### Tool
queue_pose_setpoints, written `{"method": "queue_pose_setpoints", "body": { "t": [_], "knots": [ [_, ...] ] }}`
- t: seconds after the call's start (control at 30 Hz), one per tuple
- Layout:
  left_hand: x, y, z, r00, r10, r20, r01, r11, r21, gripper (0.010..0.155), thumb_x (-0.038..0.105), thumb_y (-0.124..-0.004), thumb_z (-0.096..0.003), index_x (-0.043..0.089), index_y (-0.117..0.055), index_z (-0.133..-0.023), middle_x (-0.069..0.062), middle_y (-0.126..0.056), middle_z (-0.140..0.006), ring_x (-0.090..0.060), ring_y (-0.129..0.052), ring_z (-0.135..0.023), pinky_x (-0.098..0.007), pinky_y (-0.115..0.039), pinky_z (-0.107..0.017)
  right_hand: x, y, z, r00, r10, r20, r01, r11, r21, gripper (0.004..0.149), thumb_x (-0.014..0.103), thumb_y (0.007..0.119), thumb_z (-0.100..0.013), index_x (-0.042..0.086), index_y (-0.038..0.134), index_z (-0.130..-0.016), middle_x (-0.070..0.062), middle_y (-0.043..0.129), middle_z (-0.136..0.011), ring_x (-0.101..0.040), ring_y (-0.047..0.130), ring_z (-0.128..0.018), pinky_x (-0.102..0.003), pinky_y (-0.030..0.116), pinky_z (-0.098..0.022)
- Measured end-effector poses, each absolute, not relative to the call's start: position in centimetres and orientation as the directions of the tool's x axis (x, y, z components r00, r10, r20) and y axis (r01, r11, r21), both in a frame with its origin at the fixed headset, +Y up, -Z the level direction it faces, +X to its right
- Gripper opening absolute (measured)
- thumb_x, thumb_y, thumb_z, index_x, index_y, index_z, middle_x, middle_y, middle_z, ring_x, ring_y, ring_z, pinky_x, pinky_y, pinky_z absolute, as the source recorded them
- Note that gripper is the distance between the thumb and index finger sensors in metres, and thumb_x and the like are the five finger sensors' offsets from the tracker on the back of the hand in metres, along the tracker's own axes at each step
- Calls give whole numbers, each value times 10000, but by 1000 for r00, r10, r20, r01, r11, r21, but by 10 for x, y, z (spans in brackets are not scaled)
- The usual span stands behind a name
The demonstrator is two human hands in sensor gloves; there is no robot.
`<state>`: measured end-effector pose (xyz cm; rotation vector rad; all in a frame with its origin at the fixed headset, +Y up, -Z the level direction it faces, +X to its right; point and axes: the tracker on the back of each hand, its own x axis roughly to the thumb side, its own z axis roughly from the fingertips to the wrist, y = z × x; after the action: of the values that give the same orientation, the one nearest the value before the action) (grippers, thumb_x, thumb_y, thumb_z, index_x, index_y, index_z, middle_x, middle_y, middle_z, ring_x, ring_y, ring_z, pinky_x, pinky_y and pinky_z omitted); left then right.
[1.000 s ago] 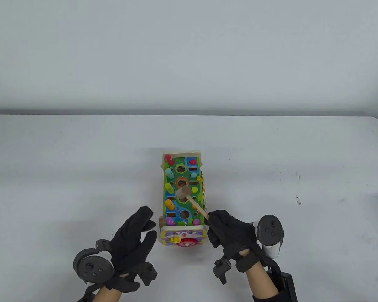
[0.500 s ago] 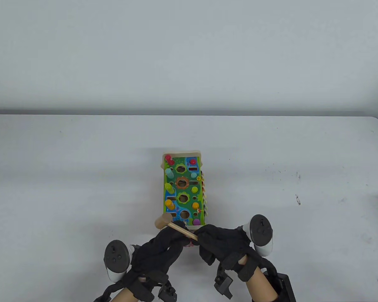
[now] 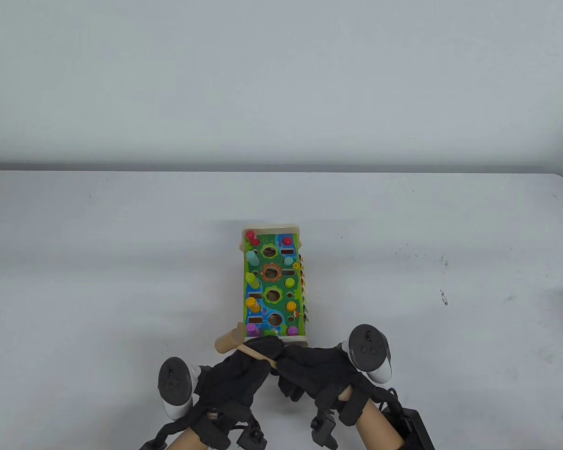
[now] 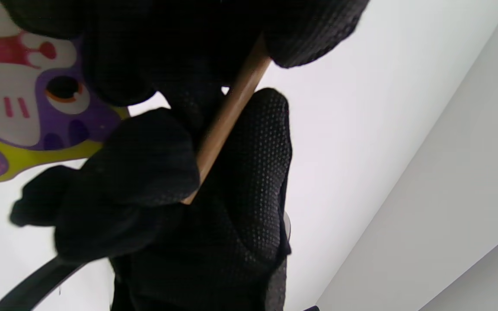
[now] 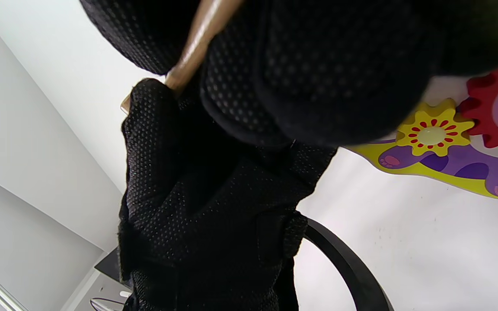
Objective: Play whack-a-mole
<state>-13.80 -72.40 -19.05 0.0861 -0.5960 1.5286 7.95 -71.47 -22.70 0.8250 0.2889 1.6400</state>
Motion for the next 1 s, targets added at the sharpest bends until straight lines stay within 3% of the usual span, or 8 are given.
{"method": "queue_pose_setpoints", "body": {
  "t": [0.17, 0.3, 0.4, 0.5, 0.63, 0.67, 0.77, 1.0],
  "knots": [
    [-153, -713, -188, -90, 881, 464, -972, 23, -234, 502, 340, -644, -562, 72, -666, -985, -310, -693, -985, -534, -835, -776, -727, -581, -608, 96, -708, -230, -55, 914, 403, -797, -283, 534, 510, 379, 648, -582, -51, 802, -811, -136, 952, -499, -300, 965, -264, -555, 753, -326],
    [-173, -701, -188, -40, 849, 528, -989, 42, -143, 497, 332, -645, -557, 52, -675, -965, -332, -790, -885, -471, -946, -620, -693, -656, -561, 121, -699, -234, -132, 847, 516, -877, -342, 337, 506, 376, 651, -580, -48, 804, -809, -134, 954, -497, -299, 968, -259, -553, 754, -328],
    [-189, -695, -189, 94, 826, 556, -989, 141, -44, 501, 312, -647, -550, 13, -671, -951, -334, -851, -815, -471, -987, -533, -693, -679, -534, 140, -695, -236, -359, 717, 597, -871, -488, 63, 524, 375, 657, -580, -62, 780, -840, -182, 939, -565, -362, 964, -337, -600, 718, -375],
    [-201, -693, -192, 314, 763, 565, -941, 329, 78, 501, 307, -647, -544, -4, -676, -936, -347, -863, -793, -485, -995, -531, -698, -680, -533, 150, -700, -238, -603, 548, 579, -729, -674, -120, 563, 395, 656, -585, -54, 725, -917, -259, 867, -729, -459, 918, -513, -667, 637, -462],
    [-213, -693, -200, 587, 628, 511, -784, 600, 162, 497, 309, -665, -531, -16, -709, -905, -332, -917, -720, -482, -1021, -477, -707, -673, -543, 157, -710, -245, -770, 404, 494, -549, -814, -191, 629, 423, 659, -587, -31, 626, -1021, -357, 658, -960, -604, 727, -782, -740, 504, -535],
    [-215, -693, -202, 647, 586, 487, -728, 665, 166, 496, 312, -667, -529, -17, -716, -897, -319, -930, -700, -472, -1029, -455, -701, -680, -542, 159, -713, -248, -803, 375, 463, -504, -842, -193, 653, 429, 656, -589, -30, 584, -1048, -375, 555, -1021, -643, 612, -862, -762, 443, -551],
    [-223, -694, -208, 764, 479, 433, -572, 813, 110, 494, 318, -679, -531, -9, -727, -899, -302, -946, -678, -451, -1035, -453, -710, -659, -567, 166, -721, -255, -865, 302, 402, -408, -888, -211, 675, 439, 654, -590, -21, 540, -1072, -376, 457, -1071, -667, 489, -924, -779, 382, -565],
    [-233, -695, -207, 794, 431, 428, -528, 838, 137, 515, 297, -698, -542, 3, -715, -965, -218, -914, -704, -424, -969, -489, -729, -603, -610, 176, -727, -260, -878, 331, 346, -414, -888, -202, 682, 433, 652, -592, -28, 522, -1078, -389, 408, -1080, -677, 425, -939, -785, 345, -565]
  ]
}}
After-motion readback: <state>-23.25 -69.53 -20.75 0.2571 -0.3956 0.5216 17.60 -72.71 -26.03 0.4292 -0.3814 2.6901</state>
